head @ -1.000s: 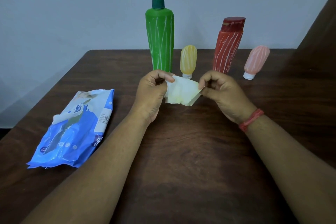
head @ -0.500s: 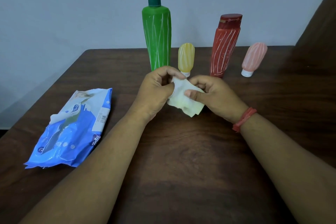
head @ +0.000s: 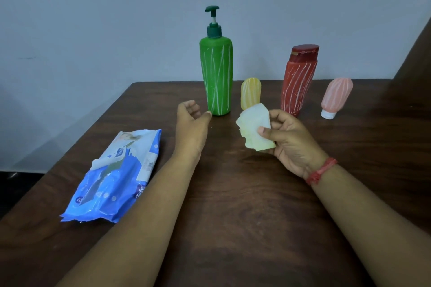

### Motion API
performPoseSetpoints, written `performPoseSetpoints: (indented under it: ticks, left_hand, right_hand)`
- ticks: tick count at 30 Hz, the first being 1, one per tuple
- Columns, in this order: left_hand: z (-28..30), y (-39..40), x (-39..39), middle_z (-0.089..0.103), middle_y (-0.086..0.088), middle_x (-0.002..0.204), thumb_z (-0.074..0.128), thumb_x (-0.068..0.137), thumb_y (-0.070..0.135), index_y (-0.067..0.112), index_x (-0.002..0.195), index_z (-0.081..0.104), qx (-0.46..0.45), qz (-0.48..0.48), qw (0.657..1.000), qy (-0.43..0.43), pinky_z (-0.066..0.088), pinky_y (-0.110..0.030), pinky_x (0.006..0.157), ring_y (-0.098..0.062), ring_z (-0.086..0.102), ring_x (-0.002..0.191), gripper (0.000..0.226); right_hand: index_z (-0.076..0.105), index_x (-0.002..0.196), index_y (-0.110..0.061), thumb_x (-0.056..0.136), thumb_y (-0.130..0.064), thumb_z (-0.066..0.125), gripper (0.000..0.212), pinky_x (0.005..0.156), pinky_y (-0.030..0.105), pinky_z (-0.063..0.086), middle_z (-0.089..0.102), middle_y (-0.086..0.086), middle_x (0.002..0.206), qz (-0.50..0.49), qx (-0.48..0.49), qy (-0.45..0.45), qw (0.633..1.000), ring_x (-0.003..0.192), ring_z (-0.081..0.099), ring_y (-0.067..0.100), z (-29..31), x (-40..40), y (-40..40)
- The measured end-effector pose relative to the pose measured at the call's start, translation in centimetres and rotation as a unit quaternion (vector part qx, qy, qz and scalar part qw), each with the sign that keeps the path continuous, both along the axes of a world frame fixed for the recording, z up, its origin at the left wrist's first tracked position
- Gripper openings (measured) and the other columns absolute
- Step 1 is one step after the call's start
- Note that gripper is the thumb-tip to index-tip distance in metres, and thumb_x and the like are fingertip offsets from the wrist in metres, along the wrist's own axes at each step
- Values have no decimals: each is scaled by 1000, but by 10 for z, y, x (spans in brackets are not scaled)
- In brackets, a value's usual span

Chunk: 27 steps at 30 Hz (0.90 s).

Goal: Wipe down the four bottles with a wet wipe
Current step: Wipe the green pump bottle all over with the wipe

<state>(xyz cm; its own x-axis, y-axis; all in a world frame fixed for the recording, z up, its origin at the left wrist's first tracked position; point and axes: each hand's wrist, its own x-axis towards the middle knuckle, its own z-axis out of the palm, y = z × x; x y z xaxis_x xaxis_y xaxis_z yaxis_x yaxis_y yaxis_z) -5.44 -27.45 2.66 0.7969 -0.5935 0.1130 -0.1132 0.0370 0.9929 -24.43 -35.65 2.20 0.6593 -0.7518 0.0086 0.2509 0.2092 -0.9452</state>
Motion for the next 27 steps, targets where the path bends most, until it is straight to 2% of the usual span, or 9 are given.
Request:
performPoseSetpoints:
  ticks: [1, 3, 4, 7, 10, 12, 15, 20, 27]
  left_hand:
    - [0, -4, 1, 53, 2, 137, 69, 92, 13, 18, 140, 42, 21, -8, 1000, -7, 42, -2, 69, -7, 53, 117, 55]
    - [2, -16, 7, 44, -2, 149, 74, 89, 16, 17, 147, 33, 71, -30, 996, -35, 43, -17, 91, -13, 46, 129, 71]
    - [4, -22, 10, 40, -4, 153, 76, 88, 15, 16, 150, 29, 92, -37, 994, -44, 41, -23, 98, -16, 43, 134, 78]
    - [11, -39, 26, 33, -4, 160, 78, 84, 8, 16, 153, 24, 123, -69, 989, -37, 43, -25, 98, -21, 38, 142, 88]
    - [11, -49, 43, 39, -3, 155, 78, 80, -2, 12, 153, 24, 124, -115, 985, -41, 40, -33, 111, -20, 42, 139, 92]
    - [11, -53, 49, 50, -2, 141, 78, 79, -5, 10, 149, 31, 126, -140, 980, -61, 44, -32, 107, -18, 50, 131, 85]
    - [12, -60, 53, 59, -4, 132, 81, 77, -1, 12, 139, 44, 119, -165, 976, -77, 49, -41, 106, -21, 58, 123, 74]
    - [13, -64, 46, 66, 0, 120, 85, 77, 10, 14, 131, 55, 118, -150, 975, -114, 54, -34, 96, -16, 64, 109, 62]
    - [15, -21, 6, 76, -3, 107, 87, 75, 16, 12, 118, 65, 17, -125, 992, -25, 61, -39, 85, -20, 74, 98, 49]
  right_hand:
    - [58, 113, -8, 92, 6, 58, 25, 61, 41, 62, 73, 16, 109, -4, 3, 0, 1000, 95, 73, 33, 0, 0, 0]
    - [58, 114, -8, 92, 5, 59, 26, 63, 41, 61, 73, 17, 112, -8, 8, -4, 1000, 98, 72, 35, -1, -1, -2]
    - [58, 115, -9, 92, 5, 59, 26, 63, 41, 60, 72, 17, 114, -10, 10, -6, 1000, 99, 72, 35, -2, -2, -3]
    - [58, 115, -9, 92, 5, 59, 27, 61, 38, 61, 73, 15, 113, -14, 16, -6, 1000, 99, 72, 34, -3, -2, -3]
    - [58, 116, -8, 92, 5, 60, 28, 64, 41, 61, 74, 13, 110, -11, 20, -10, 1000, 99, 72, 33, -4, -2, -4]
    - [58, 118, -7, 92, 5, 60, 29, 67, 44, 60, 73, 14, 113, -10, 20, -11, 1000, 101, 72, 34, -4, -2, -5]
    - [58, 117, -7, 91, 6, 60, 29, 76, 52, 58, 73, 16, 114, -9, 20, -13, 1000, 103, 71, 35, -5, -1, -5]
    - [59, 116, -7, 91, 8, 59, 29, 80, 56, 56, 72, 17, 114, -4, 17, -8, 1000, 105, 70, 36, -4, -1, -4]
    - [61, 110, -9, 90, 8, 61, 26, 78, 54, 58, 74, 13, 107, -24, -11, -26, 999, 102, 71, 34, -3, 0, -1]
